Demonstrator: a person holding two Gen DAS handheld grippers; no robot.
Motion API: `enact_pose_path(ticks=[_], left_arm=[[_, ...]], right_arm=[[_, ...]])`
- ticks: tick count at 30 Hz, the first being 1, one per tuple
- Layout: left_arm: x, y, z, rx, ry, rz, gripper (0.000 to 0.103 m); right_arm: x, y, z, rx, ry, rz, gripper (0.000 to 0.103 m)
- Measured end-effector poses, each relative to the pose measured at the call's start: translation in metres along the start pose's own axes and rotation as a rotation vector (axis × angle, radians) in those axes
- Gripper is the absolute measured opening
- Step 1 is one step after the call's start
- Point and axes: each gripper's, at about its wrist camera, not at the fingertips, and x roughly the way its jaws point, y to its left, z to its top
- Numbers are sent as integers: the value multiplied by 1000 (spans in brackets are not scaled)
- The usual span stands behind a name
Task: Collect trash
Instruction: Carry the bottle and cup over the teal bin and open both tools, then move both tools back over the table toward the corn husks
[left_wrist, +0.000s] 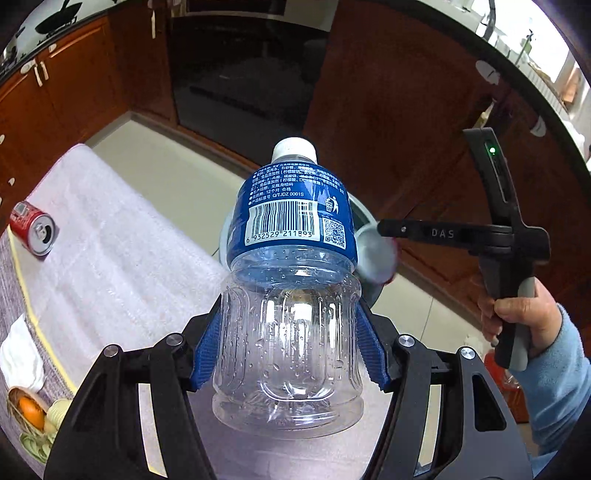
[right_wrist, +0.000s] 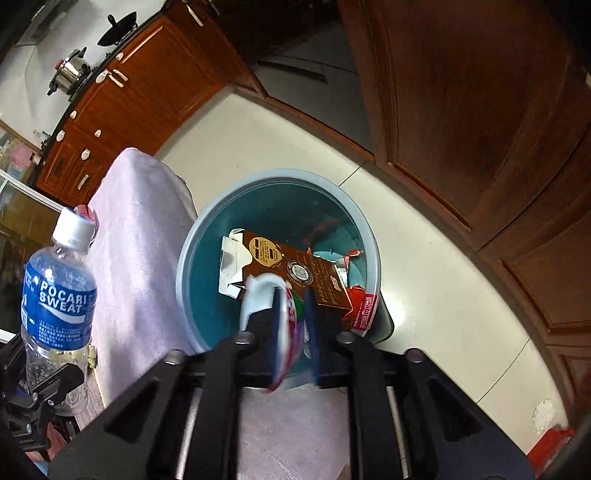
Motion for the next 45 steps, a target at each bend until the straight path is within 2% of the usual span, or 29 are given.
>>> enact_pose_path(ticks=[1, 3, 5, 7, 9, 12, 16, 20, 26, 45], left_arm=[[3, -1, 2, 0, 6, -3, 65], [8, -4, 5, 4, 16, -3, 65], [13, -5, 7, 7, 26, -5, 65], [19, -5, 8, 9, 41, -9, 65], [28, -6, 11, 11, 54, -10, 65], [50, -9, 22, 7, 97, -1, 65], [75, -14, 30, 14, 148, 1, 65], [82, -15, 33, 6, 155, -1, 66], [73, -8, 32, -16, 134, -1, 75], [22, 7, -1, -51, 94, -3, 76]], right_arm=[[0, -1, 1, 2, -1, 1, 48], [-1, 0, 1, -6, -21, -8, 52], [-3, 1, 2, -15, -24, -9, 61], [-6, 0, 3, -11, -27, -4, 77], [-8, -1, 4, -5, -31, 5, 79], [-14, -4, 5, 9, -37, 10, 88], [-20, -4, 5, 11, -34, 7, 92], [-24, -4, 4, 10, -31, -4, 92], [-25, 1, 0, 3, -22, -13, 92], [-26, 34, -19, -18, 24, -13, 96]])
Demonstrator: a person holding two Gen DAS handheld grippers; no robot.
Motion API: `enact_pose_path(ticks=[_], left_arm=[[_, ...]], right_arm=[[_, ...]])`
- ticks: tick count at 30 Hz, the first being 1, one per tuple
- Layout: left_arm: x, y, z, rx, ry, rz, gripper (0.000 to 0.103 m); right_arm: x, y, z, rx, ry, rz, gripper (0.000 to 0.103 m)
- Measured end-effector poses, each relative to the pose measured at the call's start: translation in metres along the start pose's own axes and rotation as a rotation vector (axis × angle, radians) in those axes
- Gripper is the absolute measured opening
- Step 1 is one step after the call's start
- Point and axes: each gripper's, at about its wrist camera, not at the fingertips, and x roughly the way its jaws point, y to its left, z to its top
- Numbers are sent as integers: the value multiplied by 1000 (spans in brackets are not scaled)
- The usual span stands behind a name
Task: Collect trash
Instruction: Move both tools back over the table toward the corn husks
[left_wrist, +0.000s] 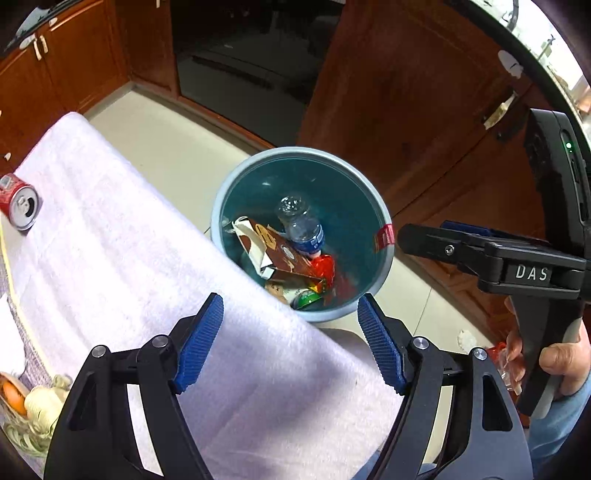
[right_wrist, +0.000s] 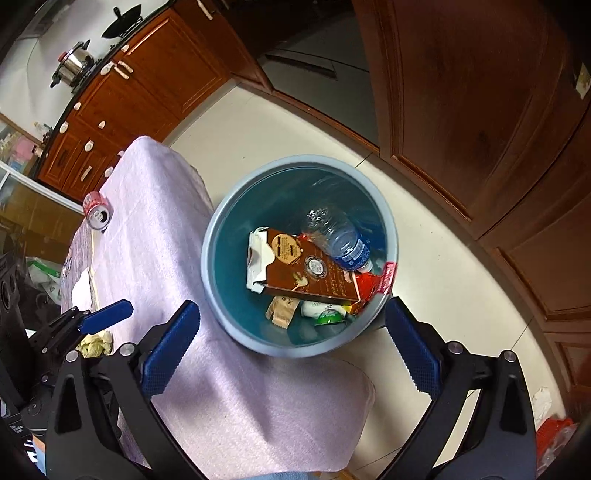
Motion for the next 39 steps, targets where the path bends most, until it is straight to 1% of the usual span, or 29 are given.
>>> enact_pose_path(ticks=[6, 9, 14, 17, 20, 26, 28, 34, 37, 39], left_arm=[[-26, 14, -19, -22, -30, 12, 76], [-38, 29, -34, -49, -47, 26, 76], [-62, 60, -58, -98, -63, 57, 76], [-80, 84, -77, -140, -83, 72, 76], [-95, 102, -89, -174, -102, 80, 76], [-124, 141, -126, -245, -150, 111, 76], [-129, 150, -137, -269, -163, 122, 76], [-145, 196, -180, -360, -192, 170, 76], [-144, 219, -195, -402, -188, 192, 76], [-141, 230, -202, -423, -179, 190, 76]], right_arm=[[-10, 27, -10, -48, -11, 4, 96], [-12, 47, -16, -80, -13, 16, 96], [-10, 88, -28, -138, -4, 44, 96], [-7, 115, -37, -176, 7, 58, 96], [-4, 139, -45, -210, 19, 64, 96], [2, 192, -59, -285, 39, 82, 96], [6, 207, -64, -311, 47, 86, 96], [29, 260, -76, -383, 85, 102, 96], [44, 284, -82, -417, 110, 115, 96], [58, 300, -87, -437, 133, 129, 96]])
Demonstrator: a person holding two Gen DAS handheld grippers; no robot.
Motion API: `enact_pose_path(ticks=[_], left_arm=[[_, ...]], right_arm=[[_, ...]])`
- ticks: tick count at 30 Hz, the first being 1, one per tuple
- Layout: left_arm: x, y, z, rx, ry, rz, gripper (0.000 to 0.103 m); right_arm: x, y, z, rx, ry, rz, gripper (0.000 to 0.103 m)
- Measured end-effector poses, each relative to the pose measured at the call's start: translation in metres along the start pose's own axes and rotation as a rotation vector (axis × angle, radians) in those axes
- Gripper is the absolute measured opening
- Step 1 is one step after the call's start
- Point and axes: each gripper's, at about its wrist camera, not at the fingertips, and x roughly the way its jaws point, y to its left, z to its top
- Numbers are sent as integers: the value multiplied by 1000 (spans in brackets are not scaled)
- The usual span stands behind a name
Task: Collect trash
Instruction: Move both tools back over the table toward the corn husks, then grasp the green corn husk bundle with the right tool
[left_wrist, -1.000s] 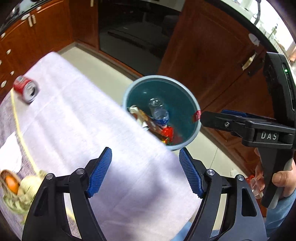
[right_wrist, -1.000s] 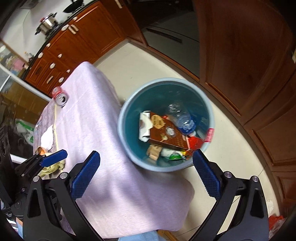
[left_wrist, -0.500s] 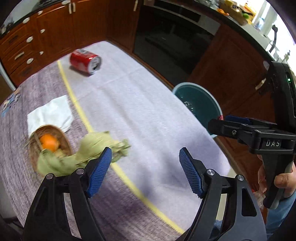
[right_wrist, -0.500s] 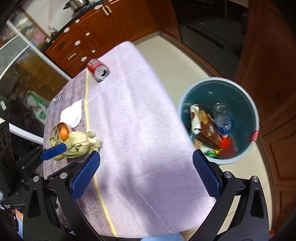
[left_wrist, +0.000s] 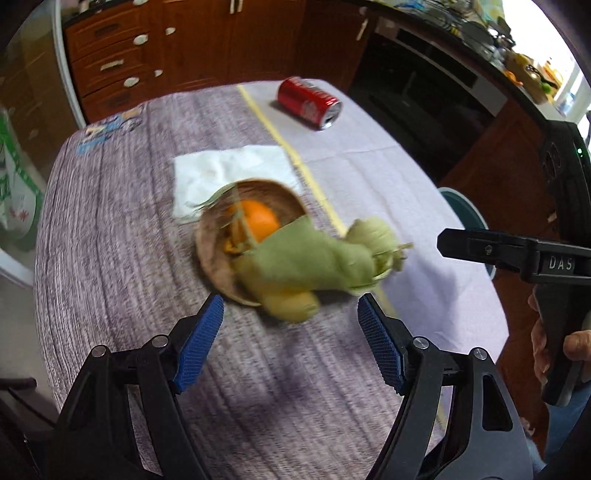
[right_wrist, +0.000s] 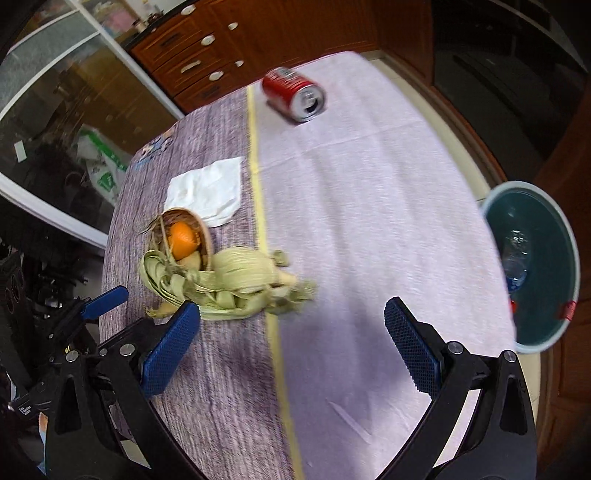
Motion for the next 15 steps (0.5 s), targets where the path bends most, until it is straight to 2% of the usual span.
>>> enact_pose_path(ticks=[7, 13, 14, 15], left_arm=[[12, 22, -8, -29, 29, -22, 76], [14, 21, -8, -11, 30, -38, 76], [14, 20, -8, -5, 32, -37, 76], [15, 19, -9, 0, 35, -37, 76]], right_arm=[[47, 17, 11, -3, 57, 17, 96], [64, 22, 14, -3, 44, 8, 96], [65, 22, 15, -4, 41, 10, 94], [66, 22, 14, -7, 39, 13, 89]])
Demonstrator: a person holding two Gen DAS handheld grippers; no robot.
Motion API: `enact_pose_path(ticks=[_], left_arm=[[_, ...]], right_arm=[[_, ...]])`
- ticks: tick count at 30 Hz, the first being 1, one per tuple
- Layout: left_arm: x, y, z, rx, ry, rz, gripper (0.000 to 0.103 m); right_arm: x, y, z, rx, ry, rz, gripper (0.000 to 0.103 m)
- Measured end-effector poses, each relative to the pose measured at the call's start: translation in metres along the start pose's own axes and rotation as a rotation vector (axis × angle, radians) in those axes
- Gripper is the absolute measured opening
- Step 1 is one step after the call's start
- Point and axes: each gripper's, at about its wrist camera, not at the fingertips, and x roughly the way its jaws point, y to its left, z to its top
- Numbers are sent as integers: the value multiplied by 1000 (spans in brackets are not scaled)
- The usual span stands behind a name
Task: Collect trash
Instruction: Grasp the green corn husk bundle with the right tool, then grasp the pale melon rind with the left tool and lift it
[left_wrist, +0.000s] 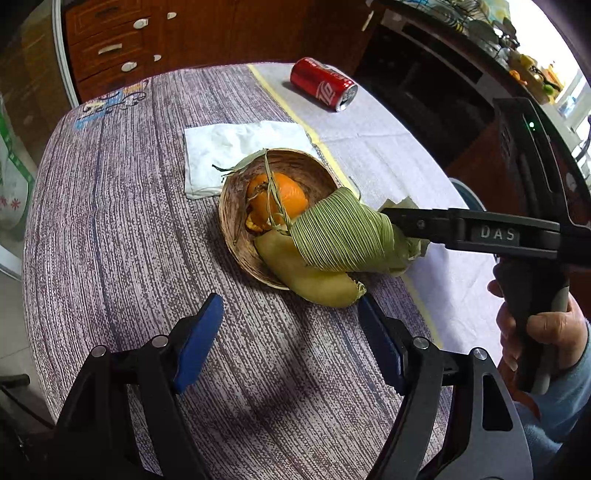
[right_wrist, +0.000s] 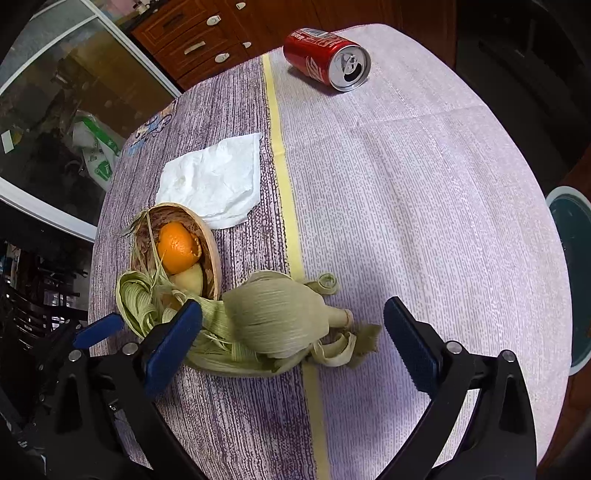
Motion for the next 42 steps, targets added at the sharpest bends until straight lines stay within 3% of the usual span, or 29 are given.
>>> enact_pose_path(ticks=[2, 3, 5, 7, 8, 11, 14, 20, 25, 27, 31, 34, 39, 42], left_arm=[[2, 0, 0, 2, 4, 1, 76], [4, 0, 0, 0, 8, 1, 76], [7, 1, -1, -7, 15, 4, 76], [9, 2, -1, -15, 21, -4, 76], [9, 3, -2, -19, 21, -3, 76], [8, 3, -3, -29, 22, 1, 76], [6, 2, -4, -24, 18, 24, 76], [9, -10, -3, 18, 21, 34, 76], [15, -23, 2, 65, -26, 58, 76], [18, -27, 5, 89, -27, 68, 67], [25, -32, 7, 126, -22, 104, 62], [30, -31, 6, 135, -7, 106, 41], [19, -30, 5, 137, -33, 100, 31], [4, -32, 7, 133, -58, 81, 16]], right_arm=[[3, 2, 0, -10, -3, -1, 77], [5, 3, -1, -17, 1, 0, 65], [5, 5, -3, -40, 0, -13, 62], [4, 5, -6, -55, 3, -7, 55], [1, 6, -8, -60, 0, -5, 46], [-8, 2, -12, -55, -16, 3, 38], [-21, -8, -16, -26, -31, 23, 37], [-56, -63, -24, 110, -114, -29, 37], [-58, -97, -37, 175, -91, -43, 38], [-56, -98, -41, 178, -90, -31, 38], [-52, -90, -41, 162, -89, -3, 39], [-47, -84, -39, 150, -80, 12, 39], [-41, -76, -38, 136, -81, 12, 40], [-41, -76, -38, 139, -84, 16, 40]])
